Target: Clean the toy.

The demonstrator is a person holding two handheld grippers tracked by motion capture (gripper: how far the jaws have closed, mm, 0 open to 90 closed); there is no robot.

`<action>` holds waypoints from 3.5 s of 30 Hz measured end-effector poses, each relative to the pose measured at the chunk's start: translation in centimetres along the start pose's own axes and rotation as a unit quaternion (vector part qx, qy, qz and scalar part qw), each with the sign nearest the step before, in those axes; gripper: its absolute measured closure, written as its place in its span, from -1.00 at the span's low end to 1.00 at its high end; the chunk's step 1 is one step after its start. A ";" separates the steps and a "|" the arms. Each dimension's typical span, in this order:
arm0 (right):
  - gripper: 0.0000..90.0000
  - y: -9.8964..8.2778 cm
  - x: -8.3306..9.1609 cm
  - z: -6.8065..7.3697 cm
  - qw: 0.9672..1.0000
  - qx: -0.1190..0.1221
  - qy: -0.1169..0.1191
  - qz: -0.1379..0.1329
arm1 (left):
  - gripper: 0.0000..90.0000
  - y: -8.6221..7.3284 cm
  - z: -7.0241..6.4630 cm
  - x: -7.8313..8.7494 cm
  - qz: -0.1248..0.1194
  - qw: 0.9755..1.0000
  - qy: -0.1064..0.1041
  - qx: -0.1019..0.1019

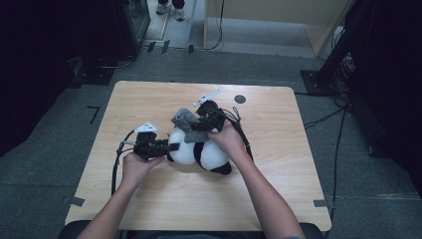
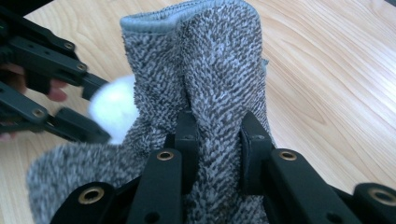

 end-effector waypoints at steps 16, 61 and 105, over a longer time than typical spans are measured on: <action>0.66 -3.0 2.3 -5.7 0.997 -0.070 -0.033 -0.013 | 0.37 0.2 -0.2 0.0 -0.004 1.000 -0.004 0.004; 0.67 -1.8 9.1 -7.2 0.991 -0.061 -0.080 -0.089 | 0.37 0.2 -0.2 0.2 -0.011 1.000 -0.006 0.006; 0.65 -3.2 3.2 0.5 0.998 -0.031 -0.020 -0.046 | 0.40 0.2 -0.1 0.2 -0.007 1.000 0.002 0.000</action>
Point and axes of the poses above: each handheld gripper's, and its own axes: x roughly backward along the jaws, y roughly out of its top, z roughly to its left, the point moved 10 cm from there along -x, roughly forward along the jaws, and after that the axes turned 9 degrees about y, right-handed, at the moved point
